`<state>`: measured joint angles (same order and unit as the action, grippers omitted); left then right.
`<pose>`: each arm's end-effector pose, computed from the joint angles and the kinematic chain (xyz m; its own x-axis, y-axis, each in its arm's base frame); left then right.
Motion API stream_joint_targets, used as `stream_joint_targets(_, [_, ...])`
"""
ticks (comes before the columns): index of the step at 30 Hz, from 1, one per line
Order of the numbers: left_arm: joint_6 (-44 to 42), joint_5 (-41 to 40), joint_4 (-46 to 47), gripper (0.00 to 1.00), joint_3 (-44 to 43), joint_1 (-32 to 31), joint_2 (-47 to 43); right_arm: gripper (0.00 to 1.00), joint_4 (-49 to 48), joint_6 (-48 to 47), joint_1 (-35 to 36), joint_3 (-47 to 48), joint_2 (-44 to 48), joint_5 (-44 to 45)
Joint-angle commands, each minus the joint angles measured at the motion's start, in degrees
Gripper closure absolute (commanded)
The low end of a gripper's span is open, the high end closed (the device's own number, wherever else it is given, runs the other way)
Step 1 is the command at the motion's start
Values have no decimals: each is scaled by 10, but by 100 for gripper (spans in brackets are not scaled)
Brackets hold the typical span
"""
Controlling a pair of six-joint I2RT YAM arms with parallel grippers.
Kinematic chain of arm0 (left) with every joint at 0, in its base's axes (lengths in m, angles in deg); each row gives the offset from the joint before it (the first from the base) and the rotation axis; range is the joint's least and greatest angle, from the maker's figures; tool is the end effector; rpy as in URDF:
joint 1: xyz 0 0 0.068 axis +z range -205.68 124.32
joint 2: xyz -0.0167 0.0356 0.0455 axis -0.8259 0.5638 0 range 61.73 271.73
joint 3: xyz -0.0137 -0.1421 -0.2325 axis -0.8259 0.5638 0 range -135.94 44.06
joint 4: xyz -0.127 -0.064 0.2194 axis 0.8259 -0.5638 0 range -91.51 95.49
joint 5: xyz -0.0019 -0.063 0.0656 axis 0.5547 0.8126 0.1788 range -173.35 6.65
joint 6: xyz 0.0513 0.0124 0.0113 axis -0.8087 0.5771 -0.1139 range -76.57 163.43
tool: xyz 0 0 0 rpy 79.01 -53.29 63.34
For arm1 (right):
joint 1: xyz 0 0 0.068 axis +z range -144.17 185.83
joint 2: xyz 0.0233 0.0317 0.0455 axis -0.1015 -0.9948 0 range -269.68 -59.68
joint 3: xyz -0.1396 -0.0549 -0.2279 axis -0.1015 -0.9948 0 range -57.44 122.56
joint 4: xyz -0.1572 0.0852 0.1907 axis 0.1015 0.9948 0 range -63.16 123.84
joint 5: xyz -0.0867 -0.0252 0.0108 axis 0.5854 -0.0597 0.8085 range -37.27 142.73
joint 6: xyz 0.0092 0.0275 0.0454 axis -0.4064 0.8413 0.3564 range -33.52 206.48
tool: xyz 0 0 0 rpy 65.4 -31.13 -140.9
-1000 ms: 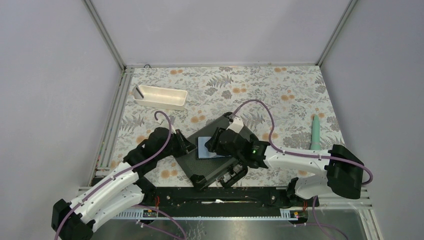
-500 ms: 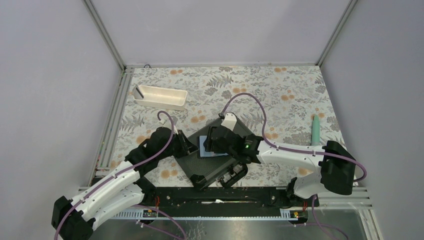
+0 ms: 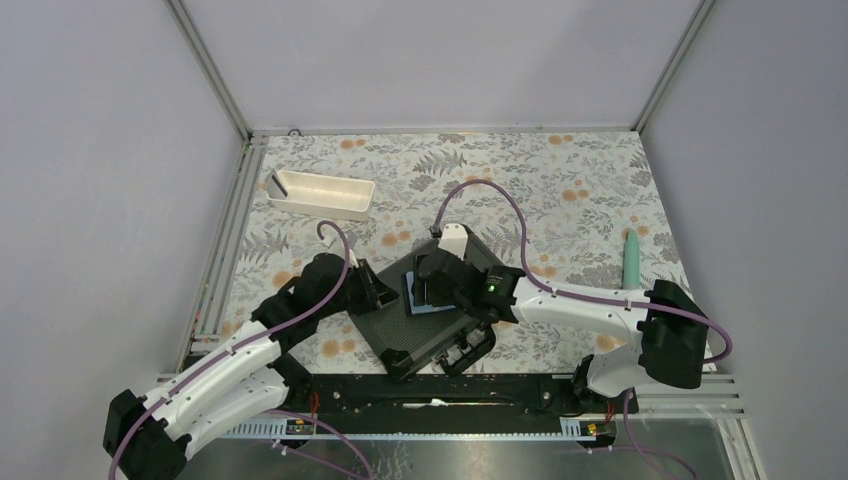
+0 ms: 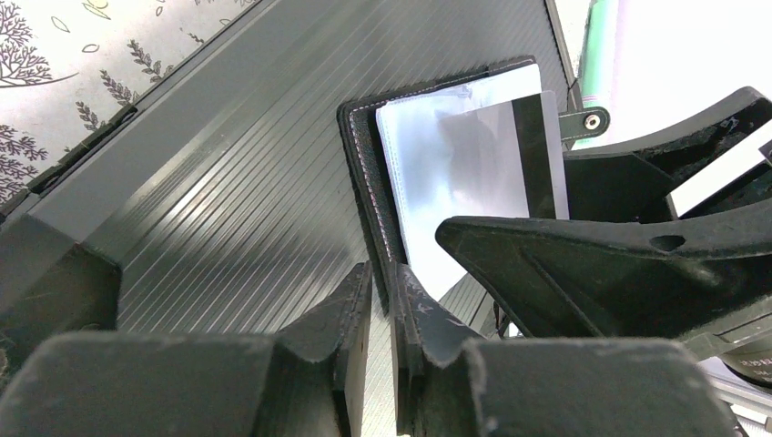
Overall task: Put the credit cards into the card holder
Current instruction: Insert the credit card into the card holder.
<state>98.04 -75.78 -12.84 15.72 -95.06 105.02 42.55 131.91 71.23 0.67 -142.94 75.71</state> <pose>0.1295 -0.1125 0.2294 -0.8278 -0.3660 -0.4252 0.0678 0.6871 -0.7234 0.1446 0.2825 0.2561 -0.6998 0.0467 -0.7128 -0.3071 0.8812 0.3593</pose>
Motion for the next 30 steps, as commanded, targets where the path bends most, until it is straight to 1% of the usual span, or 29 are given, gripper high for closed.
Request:
stream_joint_targets(1, [0, 17, 35, 84, -18, -3, 6, 34, 54, -37, -2, 12, -12, 4])
stream_joint_targets(9, [-1, 19, 34, 84, -15, -3, 2, 34, 12, -39, -2, -11, 16, 11])
stream_joint_targets(13, [-1, 19, 34, 84, -16, -3, 3, 32, -8, -42, -2, -20, 30, 8])
stream_joint_targets(25, [-4, 23, 34, 84, -18, -2, 7, 30, -8, -65, -6, -13, 45, 30])
stream_joint_targets(30, [-4, 24, 34, 84, -18, -3, 7, 31, 9, -68, -10, -1, 45, 49])
